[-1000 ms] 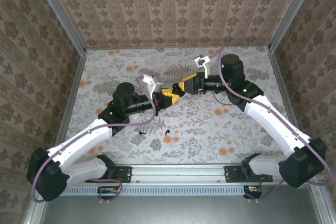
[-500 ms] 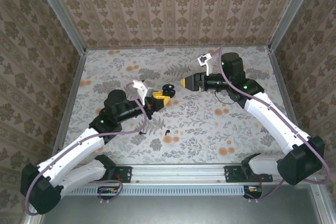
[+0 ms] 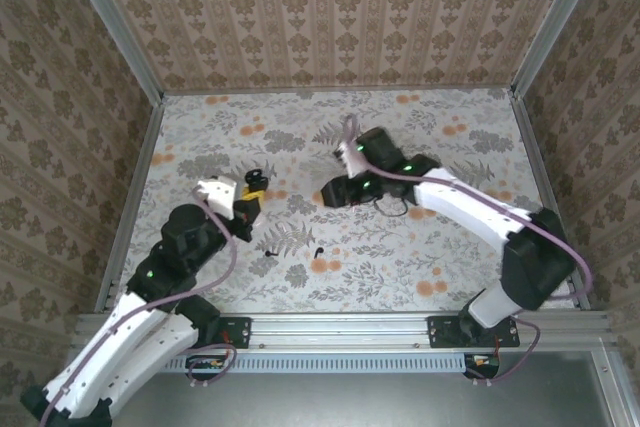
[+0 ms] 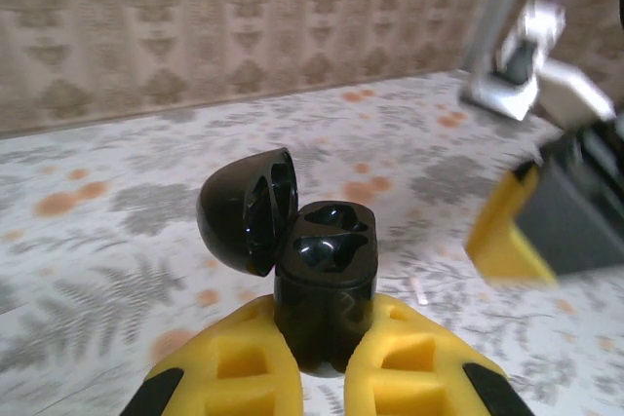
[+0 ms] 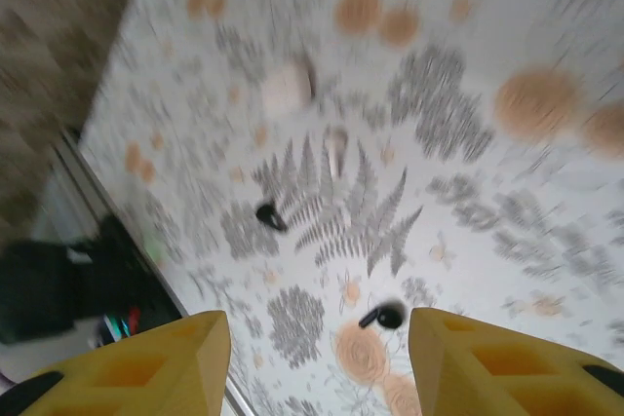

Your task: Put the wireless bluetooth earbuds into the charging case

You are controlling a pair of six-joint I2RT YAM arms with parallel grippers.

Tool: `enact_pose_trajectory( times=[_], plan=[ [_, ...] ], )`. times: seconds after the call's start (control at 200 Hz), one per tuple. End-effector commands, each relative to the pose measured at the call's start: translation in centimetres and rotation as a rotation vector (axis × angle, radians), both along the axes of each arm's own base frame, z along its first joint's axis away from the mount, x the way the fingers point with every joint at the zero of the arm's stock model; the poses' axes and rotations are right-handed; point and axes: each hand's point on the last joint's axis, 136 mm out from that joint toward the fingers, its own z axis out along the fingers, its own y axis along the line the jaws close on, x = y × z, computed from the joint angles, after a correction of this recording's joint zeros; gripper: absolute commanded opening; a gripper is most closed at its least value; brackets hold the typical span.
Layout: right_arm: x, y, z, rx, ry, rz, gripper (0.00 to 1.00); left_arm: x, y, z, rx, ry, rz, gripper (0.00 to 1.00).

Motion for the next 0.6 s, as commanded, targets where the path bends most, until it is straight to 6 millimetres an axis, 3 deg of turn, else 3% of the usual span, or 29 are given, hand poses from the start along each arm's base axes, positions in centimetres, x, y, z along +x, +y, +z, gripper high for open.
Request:
enact_pose_trajectory(
  times=[0.0,0.14,0.245,0.595],
  plan=[
    [-2.5,3.2,-2.3,-0.124,-0.049,0.169,0.52,-0.1,5.7,-1.4,0.054,0.030,0.260,0.00],
    [-5.7,7.4,-5.8,-0.240,-0.077,0.349,0.52,-1.4,8.8,-0.7,0.018,-0.006,0.374,0.00],
    [-6.7,9.7,-7.6,-0.279,-0.084,0.422,0.52,-2.3,10.2,-0.1,-0.005,-0.031,0.416,0.00],
    [-5.5,12.8,-11.3,-0.465,-0.174,0.537,0.51,-4.2,12.5,1.3,-0.019,-0.068,0.455,0.00]
  ],
)
